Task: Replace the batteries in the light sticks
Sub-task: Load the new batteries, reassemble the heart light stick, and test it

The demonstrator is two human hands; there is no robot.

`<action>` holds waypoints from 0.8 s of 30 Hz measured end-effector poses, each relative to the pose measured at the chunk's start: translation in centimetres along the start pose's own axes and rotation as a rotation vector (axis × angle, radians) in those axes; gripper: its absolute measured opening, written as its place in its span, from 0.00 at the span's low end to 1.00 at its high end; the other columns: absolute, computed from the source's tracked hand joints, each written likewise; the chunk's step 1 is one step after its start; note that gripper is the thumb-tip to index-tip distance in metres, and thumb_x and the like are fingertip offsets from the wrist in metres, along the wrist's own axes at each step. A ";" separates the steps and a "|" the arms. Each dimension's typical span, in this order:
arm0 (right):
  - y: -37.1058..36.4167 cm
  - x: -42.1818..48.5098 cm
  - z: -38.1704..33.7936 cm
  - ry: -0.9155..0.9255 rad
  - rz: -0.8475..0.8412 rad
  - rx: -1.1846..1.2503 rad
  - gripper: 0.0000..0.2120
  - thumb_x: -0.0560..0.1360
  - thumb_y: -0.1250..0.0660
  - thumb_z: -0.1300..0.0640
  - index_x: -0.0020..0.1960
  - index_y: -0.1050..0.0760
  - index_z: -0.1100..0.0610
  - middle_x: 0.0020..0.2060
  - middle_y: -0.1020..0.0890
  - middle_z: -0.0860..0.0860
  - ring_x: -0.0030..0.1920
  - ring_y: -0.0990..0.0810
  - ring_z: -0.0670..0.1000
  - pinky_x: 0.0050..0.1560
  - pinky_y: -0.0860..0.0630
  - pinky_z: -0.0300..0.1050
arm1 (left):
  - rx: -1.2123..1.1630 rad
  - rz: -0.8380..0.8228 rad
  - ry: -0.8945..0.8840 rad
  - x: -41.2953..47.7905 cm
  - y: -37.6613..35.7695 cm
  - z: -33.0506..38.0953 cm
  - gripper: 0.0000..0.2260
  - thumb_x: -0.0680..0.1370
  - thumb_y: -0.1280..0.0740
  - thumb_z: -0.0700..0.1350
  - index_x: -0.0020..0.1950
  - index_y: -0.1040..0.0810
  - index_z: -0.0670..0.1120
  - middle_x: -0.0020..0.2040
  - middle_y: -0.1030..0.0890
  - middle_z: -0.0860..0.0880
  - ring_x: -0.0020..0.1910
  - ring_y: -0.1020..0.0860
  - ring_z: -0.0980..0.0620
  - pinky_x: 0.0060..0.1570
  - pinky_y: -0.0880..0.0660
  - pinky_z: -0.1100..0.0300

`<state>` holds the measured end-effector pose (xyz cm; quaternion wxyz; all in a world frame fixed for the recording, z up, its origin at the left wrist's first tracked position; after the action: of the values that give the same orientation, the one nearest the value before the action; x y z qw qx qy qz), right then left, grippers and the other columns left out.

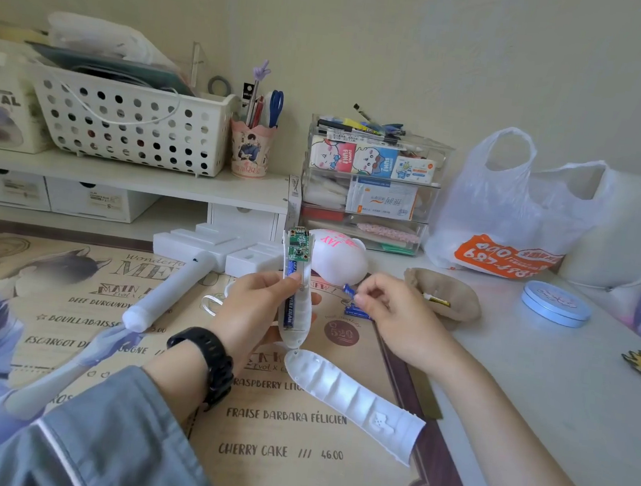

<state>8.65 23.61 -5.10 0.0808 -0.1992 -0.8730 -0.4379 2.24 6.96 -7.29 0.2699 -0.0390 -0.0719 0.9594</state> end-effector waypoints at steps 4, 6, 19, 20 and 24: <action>-0.2 -0.3 -1.9 -0.004 -0.032 0.601 0.06 0.79 0.38 0.64 0.53 0.28 0.56 0.33 0.19 0.51 0.32 0.24 0.48 0.34 0.28 0.38 | -0.016 -0.020 0.012 0.0 -0.1 -0.2 0.12 0.80 0.38 0.46 0.52 0.21 0.38 0.50 0.16 0.41 0.42 0.19 0.45 0.38 0.21 0.53; -0.7 -0.6 -2.4 -0.021 -0.068 0.723 0.08 0.79 0.37 0.64 0.56 0.27 0.56 0.31 0.20 0.51 0.31 0.25 0.49 0.34 0.29 0.41 | -0.015 -0.045 0.012 -0.1 -0.3 -0.2 0.14 0.80 0.39 0.46 0.54 0.22 0.37 0.51 0.17 0.40 0.43 0.20 0.45 0.41 0.21 0.52; -1.4 -0.7 -2.7 -0.204 -0.104 1.142 0.04 0.75 0.36 0.65 0.48 0.22 0.62 0.31 0.25 0.53 0.32 0.28 0.48 0.31 0.29 0.36 | -0.199 -0.105 0.072 -0.4 -1.0 0.0 0.12 0.81 0.41 0.43 0.44 0.21 0.39 0.43 0.18 0.41 0.43 0.22 0.46 0.39 0.22 0.59; -1.4 -0.8 -2.8 -0.203 -0.118 1.170 0.04 0.73 0.34 0.64 0.47 0.23 0.61 0.31 0.24 0.53 0.32 0.27 0.48 0.31 0.28 0.37 | -0.202 -0.099 0.071 -0.4 -1.0 0.0 0.12 0.81 0.40 0.43 0.43 0.21 0.39 0.43 0.18 0.41 0.42 0.22 0.46 0.38 0.21 0.59; -1.4 -0.9 -3.0 -0.198 -0.161 1.218 0.07 0.68 0.33 0.62 0.46 0.24 0.59 0.33 0.21 0.53 0.34 0.24 0.49 0.33 0.27 0.37 | -0.196 -0.095 0.084 -0.2 -1.0 -0.1 0.12 0.81 0.40 0.43 0.49 0.21 0.37 0.50 0.17 0.38 0.48 0.21 0.43 0.38 0.20 0.60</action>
<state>8.80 20.25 -4.63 0.0652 -0.0908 -0.9816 0.1546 2.97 7.67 -7.27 0.3126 -0.1018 -0.1558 0.9315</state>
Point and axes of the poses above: each hand's wrist, its own x-axis towards the middle knuckle, its own y-axis out of the back of the hand, z = x × y, the point moved 6 cm from there along x, towards the middle knuckle
